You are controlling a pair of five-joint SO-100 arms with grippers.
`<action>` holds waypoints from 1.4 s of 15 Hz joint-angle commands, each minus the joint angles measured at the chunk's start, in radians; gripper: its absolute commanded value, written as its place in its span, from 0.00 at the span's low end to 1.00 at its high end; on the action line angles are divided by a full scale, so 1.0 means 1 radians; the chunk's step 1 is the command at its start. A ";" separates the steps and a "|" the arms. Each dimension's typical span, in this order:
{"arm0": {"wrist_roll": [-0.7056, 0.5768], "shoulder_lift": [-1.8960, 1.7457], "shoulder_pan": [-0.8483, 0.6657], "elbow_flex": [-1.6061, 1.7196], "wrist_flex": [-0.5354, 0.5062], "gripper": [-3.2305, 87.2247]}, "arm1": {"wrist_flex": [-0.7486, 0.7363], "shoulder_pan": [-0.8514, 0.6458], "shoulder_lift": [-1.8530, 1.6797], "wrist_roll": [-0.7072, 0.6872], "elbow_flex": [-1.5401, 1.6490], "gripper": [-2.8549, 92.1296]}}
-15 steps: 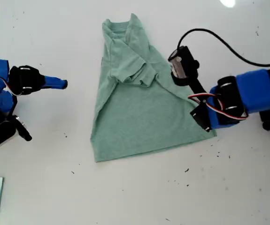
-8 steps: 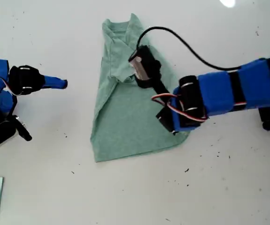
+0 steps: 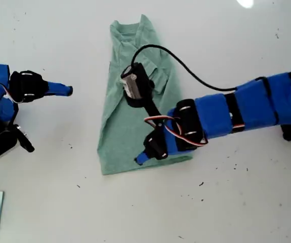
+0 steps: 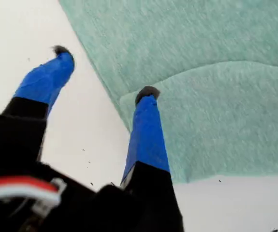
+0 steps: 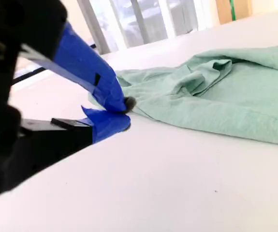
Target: Fold t shirt
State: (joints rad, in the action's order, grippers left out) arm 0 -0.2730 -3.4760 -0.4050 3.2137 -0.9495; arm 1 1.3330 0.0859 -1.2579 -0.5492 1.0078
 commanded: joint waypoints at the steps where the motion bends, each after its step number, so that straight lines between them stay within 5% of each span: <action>1: -0.017 -0.005 -0.005 0.009 0.003 0.03 | 0.009 0.003 -0.178 -0.014 -0.041 0.33; 3: -0.017 -0.005 -0.005 0.009 0.003 0.03 | 0.141 -0.048 -0.342 -0.028 0.094 0.29; 4: -0.017 -0.005 -0.003 0.009 0.003 0.03 | 0.196 -0.091 -0.457 -0.040 0.225 0.08; 5: -0.017 -0.006 -0.003 0.009 0.003 0.03 | 0.199 -0.137 -0.609 -0.061 0.416 0.06; 12: -0.012 -0.009 -0.005 0.009 0.000 0.03 | -0.049 -0.390 -1.661 -0.034 1.658 0.06; 15: 0.020 0.015 -0.011 -0.005 -0.002 0.03 | -0.018 -0.399 -2.079 0.009 1.931 0.06; 17: 0.153 0.155 0.064 -0.109 -0.002 0.03 | -0.015 -0.397 -2.129 0.037 1.999 0.06; 19: 0.273 0.385 0.167 -0.353 -0.087 0.03 | -0.006 -0.399 -2.163 0.046 2.040 0.06; 21: 0.391 0.660 0.288 -0.718 -0.288 0.03 | 0.044 -0.405 -2.244 0.048 2.069 0.06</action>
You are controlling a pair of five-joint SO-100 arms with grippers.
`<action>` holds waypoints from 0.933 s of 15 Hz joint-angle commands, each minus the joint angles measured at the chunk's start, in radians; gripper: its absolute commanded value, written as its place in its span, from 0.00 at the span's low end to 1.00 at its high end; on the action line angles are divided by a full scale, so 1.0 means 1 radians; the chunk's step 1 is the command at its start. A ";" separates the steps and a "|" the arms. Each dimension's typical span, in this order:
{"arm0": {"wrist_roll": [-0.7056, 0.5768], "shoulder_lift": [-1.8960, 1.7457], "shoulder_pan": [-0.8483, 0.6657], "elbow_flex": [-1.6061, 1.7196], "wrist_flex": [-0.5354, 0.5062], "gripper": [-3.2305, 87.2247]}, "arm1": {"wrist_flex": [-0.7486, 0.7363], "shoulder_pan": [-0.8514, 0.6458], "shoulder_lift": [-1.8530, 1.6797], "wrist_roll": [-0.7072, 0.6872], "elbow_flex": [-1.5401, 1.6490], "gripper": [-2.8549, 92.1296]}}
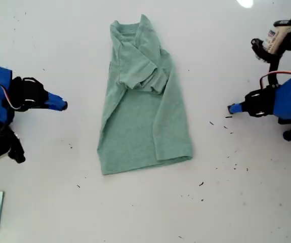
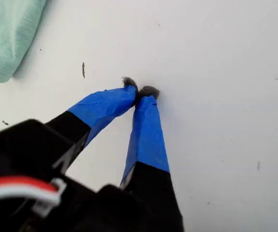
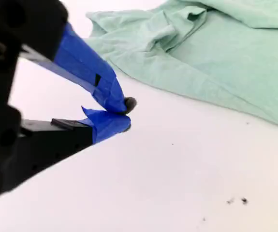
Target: Fold t shirt
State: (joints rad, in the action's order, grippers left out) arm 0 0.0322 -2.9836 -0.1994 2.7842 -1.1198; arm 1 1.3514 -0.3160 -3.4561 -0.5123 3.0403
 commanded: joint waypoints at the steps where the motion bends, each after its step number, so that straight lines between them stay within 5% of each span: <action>1: 0.123 0.324 0.135 -0.483 -0.227 0.03 | 0.026 -0.009 -0.048 0.006 0.038 0.06; 4: 0.193 0.735 0.305 -0.959 -0.431 0.03 | 0.021 -0.025 -0.048 -0.002 0.043 0.06; 6: 0.196 0.861 0.359 -1.108 -0.451 0.03 | 0.021 -0.025 -0.048 0.003 0.046 0.06; 7: 0.196 0.891 0.370 -1.120 -0.453 0.26 | 0.020 -0.025 -0.048 0.003 0.046 0.06; 9: 0.198 0.946 0.373 -1.117 -0.453 0.38 | 0.020 -0.026 -0.048 0.003 0.046 0.06; 12: 0.186 1.108 0.359 -1.071 -0.380 0.40 | 0.020 -0.025 -0.048 0.003 0.048 0.06; 14: 0.121 1.200 0.334 -0.950 -0.179 0.38 | 0.020 -0.018 -0.048 0.005 0.048 0.06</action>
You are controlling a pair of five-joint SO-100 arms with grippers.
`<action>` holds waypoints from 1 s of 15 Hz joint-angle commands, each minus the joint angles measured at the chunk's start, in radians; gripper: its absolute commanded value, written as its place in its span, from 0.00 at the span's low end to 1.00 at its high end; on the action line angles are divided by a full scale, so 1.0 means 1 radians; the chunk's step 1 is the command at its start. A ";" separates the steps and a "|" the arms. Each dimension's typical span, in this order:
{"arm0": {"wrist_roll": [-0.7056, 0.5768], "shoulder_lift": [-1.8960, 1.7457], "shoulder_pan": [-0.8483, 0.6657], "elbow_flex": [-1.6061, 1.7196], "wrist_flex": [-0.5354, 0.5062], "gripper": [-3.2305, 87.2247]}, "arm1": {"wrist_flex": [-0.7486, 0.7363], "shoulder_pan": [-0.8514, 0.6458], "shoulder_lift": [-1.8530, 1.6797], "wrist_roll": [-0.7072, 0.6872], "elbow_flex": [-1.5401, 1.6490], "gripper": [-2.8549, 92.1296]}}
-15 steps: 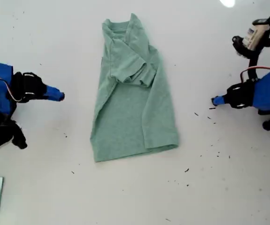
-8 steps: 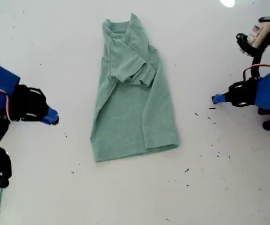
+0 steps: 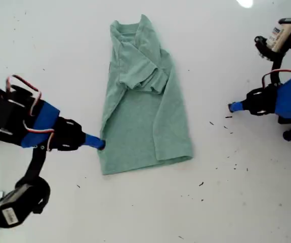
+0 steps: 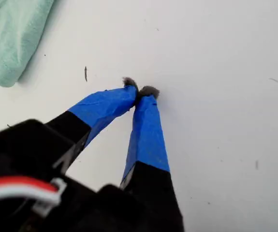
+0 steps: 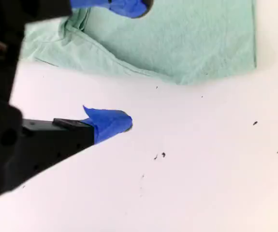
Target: Fold t shirt
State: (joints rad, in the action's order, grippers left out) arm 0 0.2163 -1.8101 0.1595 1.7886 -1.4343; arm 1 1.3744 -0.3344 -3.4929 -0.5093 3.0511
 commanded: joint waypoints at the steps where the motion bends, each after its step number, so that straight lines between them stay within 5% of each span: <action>1: -0.104 0.104 -0.041 0.078 0.218 0.37 | -0.003 0.002 -0.011 0.002 0.037 0.06; 4: -0.117 0.308 -0.054 0.046 0.333 0.31 | -0.003 0.005 -0.011 0.002 0.037 0.06; 5: -0.110 0.337 -0.063 0.044 0.341 0.03 | -0.003 0.006 -0.011 0.002 0.037 0.06; 11: -0.060 -0.069 -0.155 0.109 0.020 0.03 | -0.003 0.002 -0.011 0.002 0.037 0.06; 15: -0.103 -0.149 -0.213 0.103 -0.002 0.03 | -0.003 0.008 -0.011 0.006 0.038 0.06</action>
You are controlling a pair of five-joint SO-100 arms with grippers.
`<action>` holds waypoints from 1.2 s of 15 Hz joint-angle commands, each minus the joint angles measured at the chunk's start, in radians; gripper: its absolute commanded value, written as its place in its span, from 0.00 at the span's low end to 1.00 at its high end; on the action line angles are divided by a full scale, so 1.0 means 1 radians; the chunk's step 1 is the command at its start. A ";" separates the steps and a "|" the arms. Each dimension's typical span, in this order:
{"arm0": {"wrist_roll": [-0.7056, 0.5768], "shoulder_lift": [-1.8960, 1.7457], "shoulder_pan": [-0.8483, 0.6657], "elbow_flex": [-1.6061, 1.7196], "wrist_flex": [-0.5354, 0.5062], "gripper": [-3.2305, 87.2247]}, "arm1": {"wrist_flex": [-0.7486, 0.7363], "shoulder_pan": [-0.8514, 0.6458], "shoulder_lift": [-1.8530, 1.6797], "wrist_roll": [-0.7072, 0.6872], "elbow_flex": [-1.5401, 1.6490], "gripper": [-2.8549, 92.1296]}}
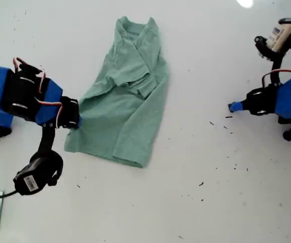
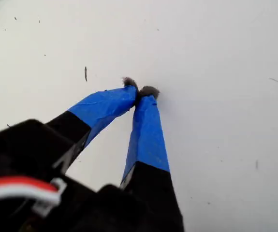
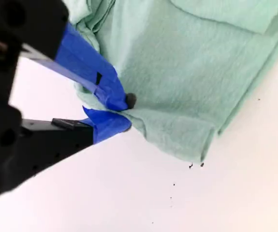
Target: Fold t shirt
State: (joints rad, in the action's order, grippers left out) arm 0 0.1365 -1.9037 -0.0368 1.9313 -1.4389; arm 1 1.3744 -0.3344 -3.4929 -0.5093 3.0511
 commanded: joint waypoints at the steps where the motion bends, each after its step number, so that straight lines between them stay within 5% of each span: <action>1: -0.044 -0.031 -0.005 -0.078 0.035 0.03 | -0.003 0.008 -0.011 0.006 0.038 0.06; 6: -0.178 0.426 0.067 -0.698 0.100 0.05 | -0.003 0.008 -0.011 0.009 0.038 0.06; 7: -0.215 0.598 0.063 -0.917 0.067 0.16 | -0.003 0.008 -0.011 0.009 0.038 0.06; 9: -0.327 0.798 0.025 -1.020 0.230 0.39 | -0.003 0.012 -0.011 0.014 0.038 0.06; 11: -0.362 0.876 -0.009 -1.057 0.235 0.43 | -0.003 0.018 -0.011 0.018 0.040 0.06; 14: -0.365 0.517 -0.083 -0.927 0.014 0.45 | -0.003 0.018 -0.011 0.018 0.040 0.06; 16: -0.376 0.170 -0.153 -0.627 0.021 0.40 | -0.003 0.017 -0.011 0.018 0.040 0.06; 18: -0.356 -0.202 -0.229 -0.117 0.160 0.26 | -0.003 0.015 -0.011 0.017 0.040 0.06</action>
State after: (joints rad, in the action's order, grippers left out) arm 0 -0.2301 -1.7886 -0.2148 1.4849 -1.3729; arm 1 1.3744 -0.3252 -3.4929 -0.5001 3.0542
